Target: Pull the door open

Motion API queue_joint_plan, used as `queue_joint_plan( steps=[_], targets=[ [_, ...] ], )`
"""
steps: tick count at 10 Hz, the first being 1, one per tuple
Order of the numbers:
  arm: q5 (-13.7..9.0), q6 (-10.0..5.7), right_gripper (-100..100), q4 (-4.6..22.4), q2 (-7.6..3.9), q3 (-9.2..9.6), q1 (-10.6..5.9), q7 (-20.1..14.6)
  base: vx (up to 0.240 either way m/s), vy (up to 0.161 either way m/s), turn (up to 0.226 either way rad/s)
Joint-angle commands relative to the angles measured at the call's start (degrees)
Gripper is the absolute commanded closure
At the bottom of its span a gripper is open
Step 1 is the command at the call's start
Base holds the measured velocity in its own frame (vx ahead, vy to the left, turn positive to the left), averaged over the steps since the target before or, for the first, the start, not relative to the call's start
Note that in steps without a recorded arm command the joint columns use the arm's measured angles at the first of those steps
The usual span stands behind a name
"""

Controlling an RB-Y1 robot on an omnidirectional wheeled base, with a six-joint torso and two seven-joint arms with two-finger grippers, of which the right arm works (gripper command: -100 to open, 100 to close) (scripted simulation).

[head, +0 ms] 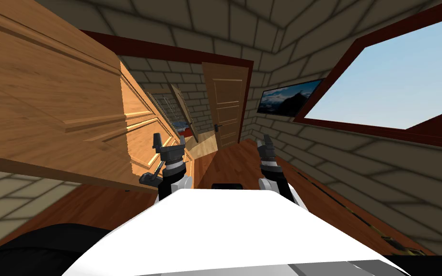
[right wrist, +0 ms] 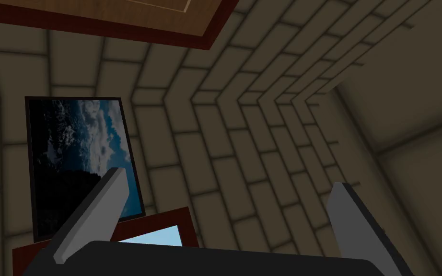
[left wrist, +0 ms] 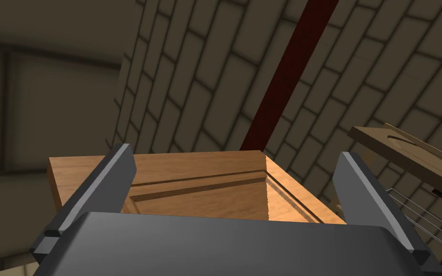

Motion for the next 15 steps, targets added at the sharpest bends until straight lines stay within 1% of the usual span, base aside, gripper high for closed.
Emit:
queue_joint_plan(
  steps=[1, 2, 5, 6, 7, 8, 9, 12, 13, 15],
  targets=[
    [0.38, 0.09, -100, 1.6, -0.56, -0.16, -0.75, -1.18, 0.119, 0.042, 0.093],
    [0.48, 0.11, -100, 2.04, -0.71, -0.2, -0.96, -1.5, 0.188, 0.024, 0.063],
    [1.49, 0.34, -100, 6.32, -2.11, -0.62, -2.97, -4.65, 0.224, 0.032, 0.095],
    [1.68, 0.39, -100, 7.11, -2.36, -0.7, -3.34, -5.23, 0.168, 0.067, 0.088],
    [2.05, 0.47, -100, 8.69, -2.87, -0.86, -4.08, -6.4, 0.139, 0.056, 0.1],
    [2.27, 0.52, -100, 9.6, -3.15, -0.95, -4.51, -7.07, 0.123, 0.042, 0.072],
    [2.7, 0.62, -100, 11.43, -3.73, -1.13, -5.37, -8.42, 0.133, 0.042, 0.1],
    [3.39, 0.78, -100, 14.36, -4.64, -1.42, -6.74, -10.57, 0.119, 0.037, 0.077],
    [3.87, 0.89, -100, 16.38, -5.26, -1.62, -7.69, -12.07, 0.14, 0.016, 0.14],
    [4.38, 1.0, -100, 18.51, -5.92, -1.83, -8.69, -13.63, 0.14, 0.04, 0.09]
  ],
)
